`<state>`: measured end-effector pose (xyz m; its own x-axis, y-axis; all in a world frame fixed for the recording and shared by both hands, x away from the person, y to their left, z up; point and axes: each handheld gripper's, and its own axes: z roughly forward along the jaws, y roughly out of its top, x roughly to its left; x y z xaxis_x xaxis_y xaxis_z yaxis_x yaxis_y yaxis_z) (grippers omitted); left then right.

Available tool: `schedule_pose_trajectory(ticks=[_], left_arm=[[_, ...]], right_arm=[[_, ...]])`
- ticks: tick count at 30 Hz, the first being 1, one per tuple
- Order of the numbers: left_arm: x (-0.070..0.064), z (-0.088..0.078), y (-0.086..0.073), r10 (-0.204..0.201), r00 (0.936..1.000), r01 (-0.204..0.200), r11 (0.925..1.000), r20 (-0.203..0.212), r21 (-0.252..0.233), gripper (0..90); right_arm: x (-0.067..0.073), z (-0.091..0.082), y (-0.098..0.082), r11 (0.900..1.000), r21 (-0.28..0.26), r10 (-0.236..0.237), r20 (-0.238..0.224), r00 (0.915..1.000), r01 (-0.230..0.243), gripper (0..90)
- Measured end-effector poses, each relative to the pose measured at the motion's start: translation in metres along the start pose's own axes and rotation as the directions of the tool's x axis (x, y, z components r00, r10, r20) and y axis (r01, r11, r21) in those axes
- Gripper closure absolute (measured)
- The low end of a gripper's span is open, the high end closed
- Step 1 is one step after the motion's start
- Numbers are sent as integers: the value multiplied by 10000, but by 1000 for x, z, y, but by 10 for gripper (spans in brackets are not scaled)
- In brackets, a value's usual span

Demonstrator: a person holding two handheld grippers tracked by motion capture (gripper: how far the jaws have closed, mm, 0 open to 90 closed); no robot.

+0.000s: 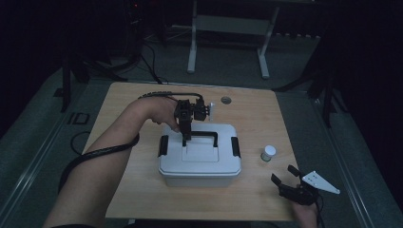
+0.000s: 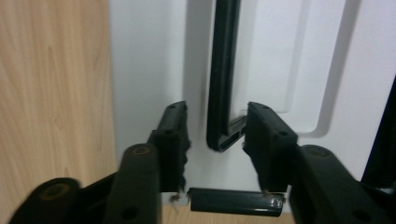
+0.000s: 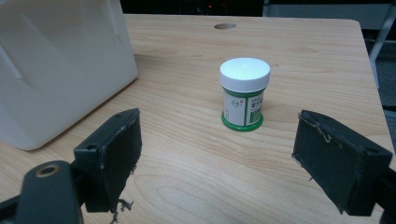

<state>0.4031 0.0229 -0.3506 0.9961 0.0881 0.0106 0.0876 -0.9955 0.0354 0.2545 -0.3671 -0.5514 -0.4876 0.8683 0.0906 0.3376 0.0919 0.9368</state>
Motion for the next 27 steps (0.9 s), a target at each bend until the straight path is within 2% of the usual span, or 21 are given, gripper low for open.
schedule_pose_trajectory(ticks=[6, 12, 18, 20, 27], left_arm=[[-1, 4, 6, 111, 9997, -115, 9997, 222, 222, 724], [-3, 1, 8, 8, 9983, -24, 9996, 583, 269, 788], [-5, 5, 12, -40, 9981, 1, 9979, 610, 646, 791], [-6, 9, 14, -36, 9971, -20, 9974, 766, 726, 811], [-6, 9, 14, 29, 9963, -85, 9978, 863, 650, 832]], right_arm=[[0, 0, 0, 10000, 20, -1, -4, 10000, 1, 149], [0, 1, 0, 10000, 60, -36, -1, 10000, 36, 150], [1, 1, 0, 10000, 82, -53, 2, 10000, 53, 151], [1, 1, 0, 9999, 100, -79, 11, 10000, 79, 151], [1, 2, 0, 9998, 162, -111, -1, 9999, 111, 151]])
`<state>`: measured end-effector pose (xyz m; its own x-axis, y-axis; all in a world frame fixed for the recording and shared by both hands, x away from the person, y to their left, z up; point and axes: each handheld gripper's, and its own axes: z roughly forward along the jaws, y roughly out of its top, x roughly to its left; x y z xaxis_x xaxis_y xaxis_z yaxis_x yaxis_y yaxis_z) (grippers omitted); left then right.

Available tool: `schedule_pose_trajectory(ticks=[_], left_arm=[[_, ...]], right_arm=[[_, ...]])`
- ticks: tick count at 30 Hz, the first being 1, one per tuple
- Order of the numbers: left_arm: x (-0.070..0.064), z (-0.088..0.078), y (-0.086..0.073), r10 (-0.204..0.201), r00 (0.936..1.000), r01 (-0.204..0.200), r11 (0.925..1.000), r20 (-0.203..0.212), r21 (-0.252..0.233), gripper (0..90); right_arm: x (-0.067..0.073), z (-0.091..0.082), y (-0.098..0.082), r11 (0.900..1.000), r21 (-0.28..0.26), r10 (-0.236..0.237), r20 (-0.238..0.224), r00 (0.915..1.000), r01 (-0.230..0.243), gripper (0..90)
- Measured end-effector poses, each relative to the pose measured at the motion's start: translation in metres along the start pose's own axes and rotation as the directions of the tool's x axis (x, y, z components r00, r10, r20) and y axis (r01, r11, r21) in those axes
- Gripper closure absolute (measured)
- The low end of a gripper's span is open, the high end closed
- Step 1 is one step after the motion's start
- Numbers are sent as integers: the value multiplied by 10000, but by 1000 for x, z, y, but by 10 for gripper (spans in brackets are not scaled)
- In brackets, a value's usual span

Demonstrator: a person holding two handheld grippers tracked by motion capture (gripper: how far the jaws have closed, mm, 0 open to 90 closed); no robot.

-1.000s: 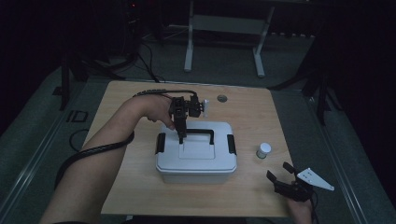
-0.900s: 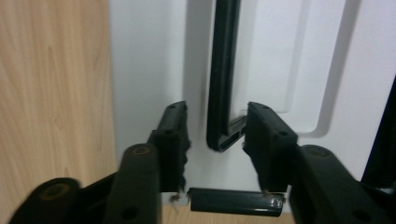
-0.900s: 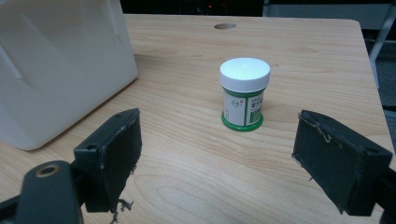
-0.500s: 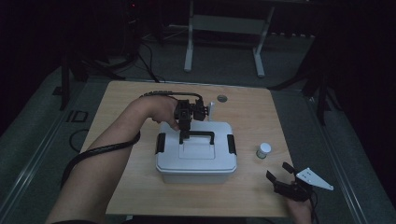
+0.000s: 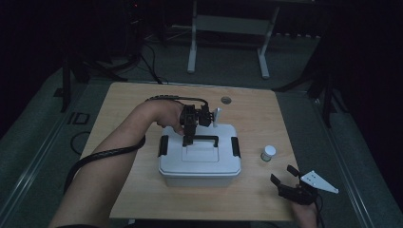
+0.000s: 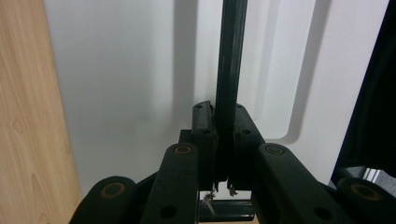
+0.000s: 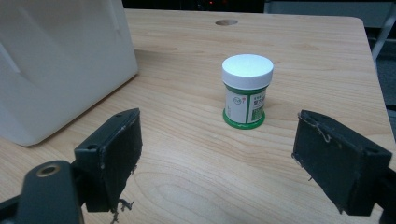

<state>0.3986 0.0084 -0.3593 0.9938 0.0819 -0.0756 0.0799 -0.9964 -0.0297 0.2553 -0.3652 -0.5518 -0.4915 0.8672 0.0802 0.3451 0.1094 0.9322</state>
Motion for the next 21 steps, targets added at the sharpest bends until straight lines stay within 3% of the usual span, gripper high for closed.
schedule_pose_trajectory(ticks=[21], left_arm=[[-6, -11, -2, 244, 9993, -252, 9994, -296, -237, 838]], right_arm=[[0, 0, 0, 10000, 23, 39, -3, 10000, -39, 151]])
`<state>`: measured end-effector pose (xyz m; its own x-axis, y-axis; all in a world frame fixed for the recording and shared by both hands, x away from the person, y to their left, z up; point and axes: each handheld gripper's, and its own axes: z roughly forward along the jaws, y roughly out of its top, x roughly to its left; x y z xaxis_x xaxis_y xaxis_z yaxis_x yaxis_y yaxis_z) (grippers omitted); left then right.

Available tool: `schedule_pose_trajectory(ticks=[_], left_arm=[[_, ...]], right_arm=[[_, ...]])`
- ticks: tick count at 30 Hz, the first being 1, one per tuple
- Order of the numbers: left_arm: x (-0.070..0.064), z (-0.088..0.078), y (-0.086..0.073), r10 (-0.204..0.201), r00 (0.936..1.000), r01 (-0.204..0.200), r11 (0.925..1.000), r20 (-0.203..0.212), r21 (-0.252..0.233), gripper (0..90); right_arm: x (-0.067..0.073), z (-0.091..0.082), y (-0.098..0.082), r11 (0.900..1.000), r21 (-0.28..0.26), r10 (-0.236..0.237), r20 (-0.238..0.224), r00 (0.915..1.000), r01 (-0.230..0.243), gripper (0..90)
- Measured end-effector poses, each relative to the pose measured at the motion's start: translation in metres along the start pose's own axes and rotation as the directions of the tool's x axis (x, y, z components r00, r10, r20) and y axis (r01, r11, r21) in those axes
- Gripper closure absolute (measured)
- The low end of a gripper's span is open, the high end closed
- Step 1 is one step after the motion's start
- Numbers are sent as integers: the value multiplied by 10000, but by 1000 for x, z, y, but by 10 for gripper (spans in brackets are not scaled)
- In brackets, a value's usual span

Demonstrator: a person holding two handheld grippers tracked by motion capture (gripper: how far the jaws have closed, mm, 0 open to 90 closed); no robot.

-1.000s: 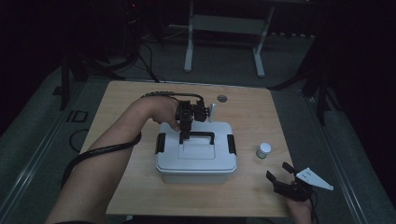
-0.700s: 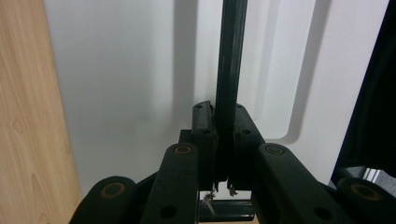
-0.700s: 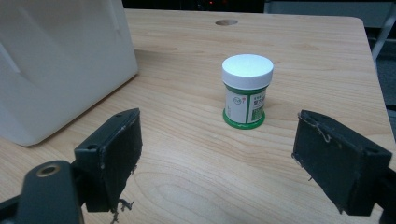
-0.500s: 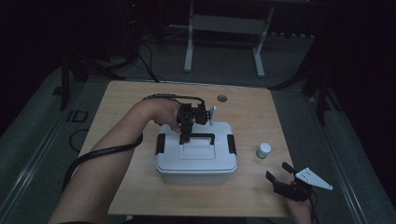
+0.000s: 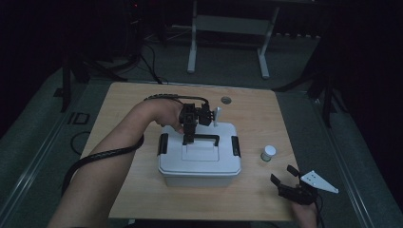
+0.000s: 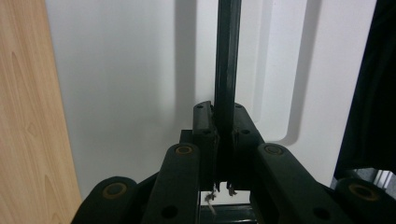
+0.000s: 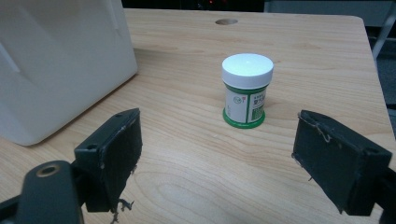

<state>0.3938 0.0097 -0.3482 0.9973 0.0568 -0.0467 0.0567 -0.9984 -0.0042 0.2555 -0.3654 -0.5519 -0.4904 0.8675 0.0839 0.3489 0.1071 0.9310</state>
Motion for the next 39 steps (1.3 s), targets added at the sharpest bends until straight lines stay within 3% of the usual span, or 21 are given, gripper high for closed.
schedule_pose_trajectory(ticks=[8, 18, 30, 39], left_arm=[[-2, -11, -5, -50, 10000, 50, 9999, 9, -131, 838], [-7, -29, -16, -205, 9994, 193, 9990, -296, -406, 838], [-11, -44, -43, -642, 9966, 614, 9967, -520, -525, 838], [-14, -48, -73, -1161, 9913, 1117, 9912, -613, -707, 838]], right_arm=[[0, 0, 0, 10000, -16, 45, -17, 10000, -45, 151], [-1, 0, 0, 10000, 6, 67, -30, 10000, -67, 151], [0, 1, 0, 10000, 25, 78, 25, 10000, -78, 151], [0, 1, 0, 10000, 64, 29, 39, 10000, -29, 151]])
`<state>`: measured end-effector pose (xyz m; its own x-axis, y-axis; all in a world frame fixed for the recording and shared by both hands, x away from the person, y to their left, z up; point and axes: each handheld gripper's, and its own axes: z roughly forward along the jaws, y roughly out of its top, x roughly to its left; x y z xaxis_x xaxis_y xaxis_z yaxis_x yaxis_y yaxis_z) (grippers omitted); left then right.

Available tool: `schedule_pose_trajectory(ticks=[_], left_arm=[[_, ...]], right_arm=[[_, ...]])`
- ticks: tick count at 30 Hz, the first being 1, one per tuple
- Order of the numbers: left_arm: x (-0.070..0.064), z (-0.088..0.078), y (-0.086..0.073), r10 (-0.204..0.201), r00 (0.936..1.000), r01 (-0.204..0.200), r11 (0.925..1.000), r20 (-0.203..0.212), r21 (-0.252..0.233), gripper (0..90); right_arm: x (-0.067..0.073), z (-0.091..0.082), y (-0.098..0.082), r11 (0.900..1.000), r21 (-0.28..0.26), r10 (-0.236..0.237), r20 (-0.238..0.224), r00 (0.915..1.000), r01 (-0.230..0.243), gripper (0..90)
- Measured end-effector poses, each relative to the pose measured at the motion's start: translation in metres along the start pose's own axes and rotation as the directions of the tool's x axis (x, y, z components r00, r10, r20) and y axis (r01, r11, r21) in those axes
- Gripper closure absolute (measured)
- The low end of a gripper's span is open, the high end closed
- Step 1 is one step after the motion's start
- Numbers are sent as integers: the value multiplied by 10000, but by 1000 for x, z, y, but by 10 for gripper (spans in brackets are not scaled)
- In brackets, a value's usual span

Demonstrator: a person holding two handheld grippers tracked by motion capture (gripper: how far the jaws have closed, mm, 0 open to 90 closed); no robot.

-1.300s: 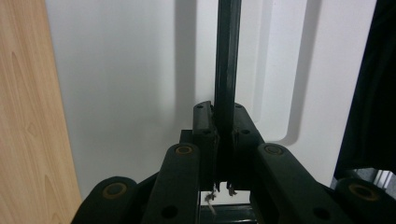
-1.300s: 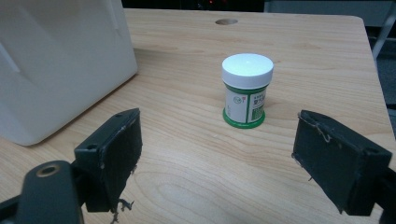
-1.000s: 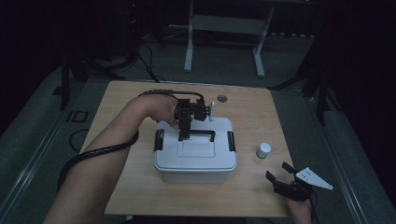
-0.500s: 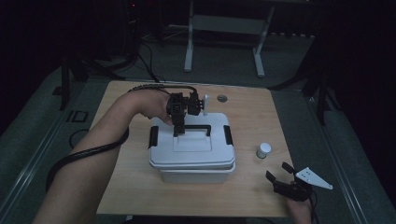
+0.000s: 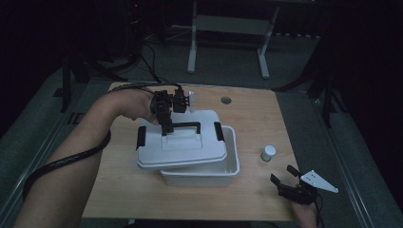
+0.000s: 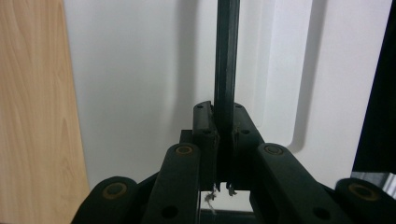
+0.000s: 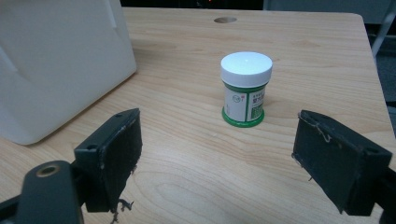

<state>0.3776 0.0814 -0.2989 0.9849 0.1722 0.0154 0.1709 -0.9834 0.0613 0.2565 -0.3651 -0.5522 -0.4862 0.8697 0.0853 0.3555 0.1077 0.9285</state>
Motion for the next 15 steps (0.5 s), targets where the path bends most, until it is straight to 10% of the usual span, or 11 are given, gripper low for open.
schedule_pose_trajectory(ticks=[15], left_arm=[[3, 0, -62, -1017, 9944, 1015, 9948, -288, -87, 839]], right_arm=[[1, 1, 0, 10000, 39, -88, 67, 9999, 88, 151]])
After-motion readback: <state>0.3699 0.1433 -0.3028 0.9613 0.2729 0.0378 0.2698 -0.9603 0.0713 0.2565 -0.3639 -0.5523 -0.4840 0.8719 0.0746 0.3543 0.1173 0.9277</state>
